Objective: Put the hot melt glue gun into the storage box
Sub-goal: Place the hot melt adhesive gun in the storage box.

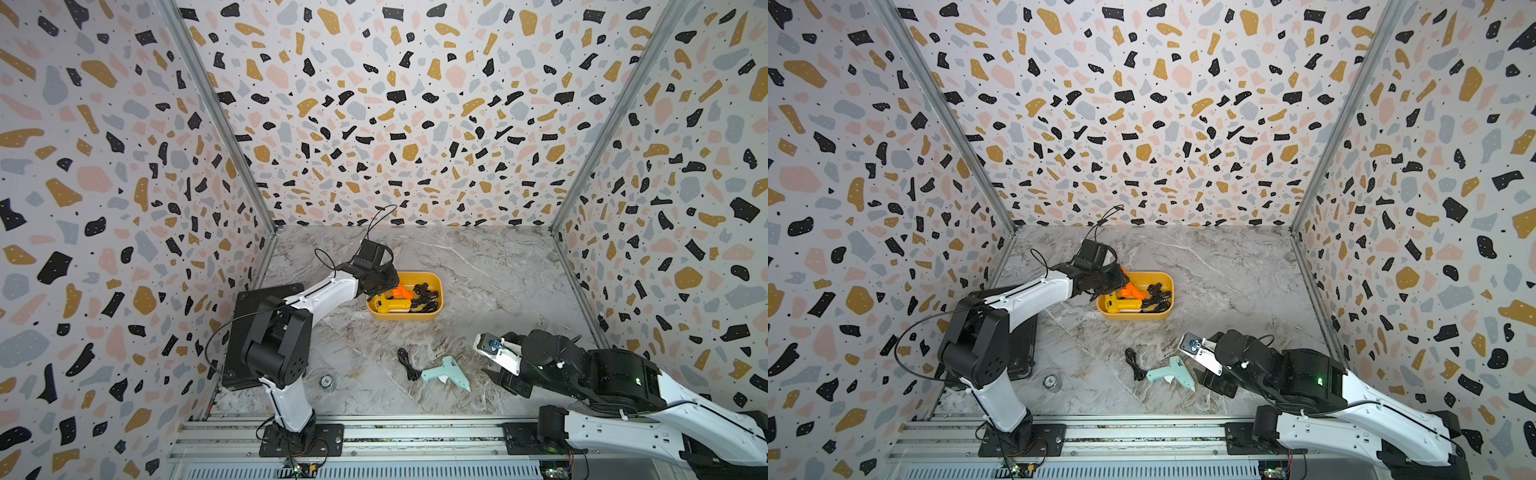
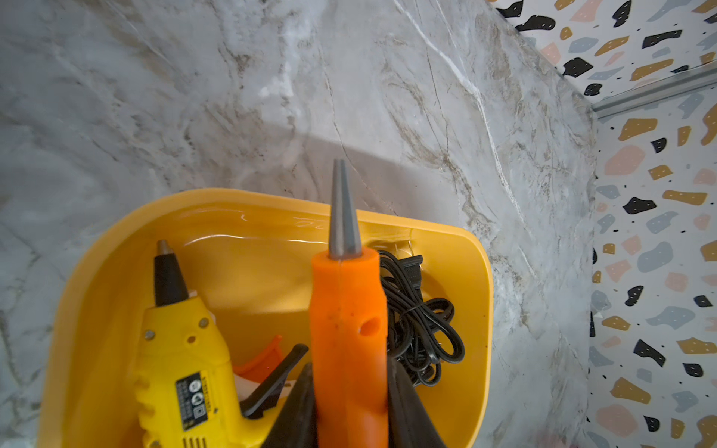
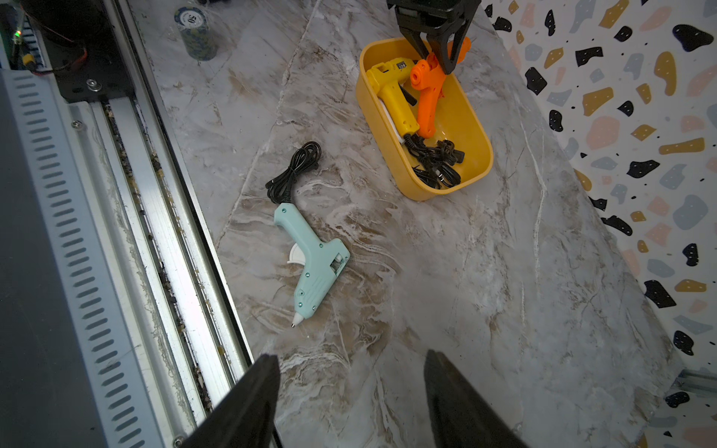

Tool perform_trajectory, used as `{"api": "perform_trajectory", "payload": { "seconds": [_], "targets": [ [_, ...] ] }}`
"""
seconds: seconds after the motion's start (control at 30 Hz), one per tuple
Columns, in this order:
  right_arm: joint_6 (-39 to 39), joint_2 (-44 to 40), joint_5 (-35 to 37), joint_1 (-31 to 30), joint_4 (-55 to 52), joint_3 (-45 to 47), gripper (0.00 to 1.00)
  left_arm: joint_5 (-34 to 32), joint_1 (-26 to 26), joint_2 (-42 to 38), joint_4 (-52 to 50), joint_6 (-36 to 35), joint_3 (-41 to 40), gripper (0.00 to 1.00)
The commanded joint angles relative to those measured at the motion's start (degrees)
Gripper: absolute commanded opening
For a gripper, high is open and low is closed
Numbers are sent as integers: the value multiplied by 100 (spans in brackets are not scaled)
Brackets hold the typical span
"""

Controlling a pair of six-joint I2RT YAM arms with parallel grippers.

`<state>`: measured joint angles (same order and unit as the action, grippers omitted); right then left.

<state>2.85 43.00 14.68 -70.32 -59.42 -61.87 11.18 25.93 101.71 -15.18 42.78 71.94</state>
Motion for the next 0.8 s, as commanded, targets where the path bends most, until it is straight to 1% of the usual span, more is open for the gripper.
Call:
{"api": "perform_trajectory", "payload": {
  "seconds": [0.0,0.1,0.3,0.57,0.77],
  "targets": [
    [20,-8,-26,28,-48,-10,65,-508,156,-79,-603,285,-256,29],
    [-1,-42,-30,28,-44,-9,65,-691,192,-84,-835,479,-330,40],
    [-31,-49,-47,33,-44,22,65,-722,210,-71,-1118,510,-336,54],
    [-30,-45,-66,36,-51,21,65,-853,210,-287,-1460,79,9,65],
    [6,3,-17,44,-52,-19,65,-1080,210,-473,-2065,-310,646,75]
  ]
}}
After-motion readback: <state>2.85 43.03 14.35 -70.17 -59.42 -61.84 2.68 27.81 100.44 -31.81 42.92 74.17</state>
